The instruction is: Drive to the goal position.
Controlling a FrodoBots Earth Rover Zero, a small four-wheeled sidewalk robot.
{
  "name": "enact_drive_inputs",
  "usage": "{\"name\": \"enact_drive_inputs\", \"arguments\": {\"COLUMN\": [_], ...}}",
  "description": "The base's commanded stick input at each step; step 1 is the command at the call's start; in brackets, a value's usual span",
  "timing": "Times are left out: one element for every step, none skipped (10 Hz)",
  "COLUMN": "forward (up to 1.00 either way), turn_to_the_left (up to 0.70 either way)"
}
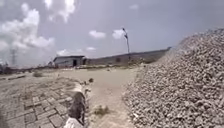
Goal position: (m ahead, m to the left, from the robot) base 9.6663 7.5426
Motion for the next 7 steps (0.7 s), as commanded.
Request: {"name": "enact_drive_inputs", "arguments": {"forward": [0.45,0.45,0.45,0.45,0.45,0.45,0.45], "turn_to_the_left": [0.27,0.27,0.06,0.00,0.00,0.00,0.00]}}
